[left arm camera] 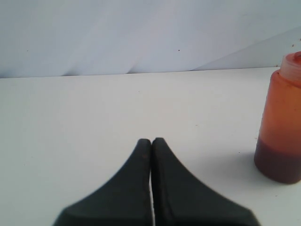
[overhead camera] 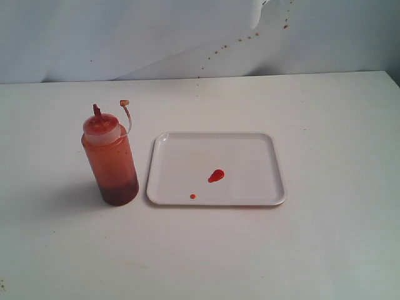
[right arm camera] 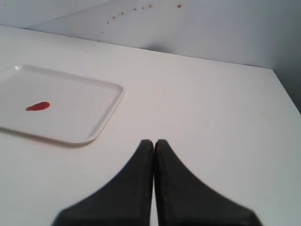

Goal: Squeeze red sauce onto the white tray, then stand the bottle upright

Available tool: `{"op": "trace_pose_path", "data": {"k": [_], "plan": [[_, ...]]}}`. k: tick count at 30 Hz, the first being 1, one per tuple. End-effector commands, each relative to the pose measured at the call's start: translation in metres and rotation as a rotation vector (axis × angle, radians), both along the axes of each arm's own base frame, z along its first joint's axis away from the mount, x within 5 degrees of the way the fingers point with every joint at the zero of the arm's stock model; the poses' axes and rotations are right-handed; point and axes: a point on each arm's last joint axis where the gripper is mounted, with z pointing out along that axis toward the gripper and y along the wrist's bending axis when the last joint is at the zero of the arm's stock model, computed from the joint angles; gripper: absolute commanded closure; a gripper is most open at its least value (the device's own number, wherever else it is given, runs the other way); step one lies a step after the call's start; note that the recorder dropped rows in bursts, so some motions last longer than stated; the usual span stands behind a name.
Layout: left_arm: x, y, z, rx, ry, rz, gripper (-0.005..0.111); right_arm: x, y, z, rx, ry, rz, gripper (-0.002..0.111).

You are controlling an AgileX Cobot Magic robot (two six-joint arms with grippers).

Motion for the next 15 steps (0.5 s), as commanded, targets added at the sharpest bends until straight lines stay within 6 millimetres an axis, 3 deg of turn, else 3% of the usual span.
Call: {"op": "trace_pose_path", "data": {"k": [1,15], "plan": [[0.0000,-0.0001,-0.0008,-0.007,-0.005,0.001,0.107,0.0004,-0.0029,-0.0001,0.013,-0.009,-0.060,0.108],[0.0000,-0.0001,-0.0008,-0.007,-0.005,0.001,0.107,0.0005,-0.0122,-0.0001,0.014,-0.010,-0.234,0.108]]}}
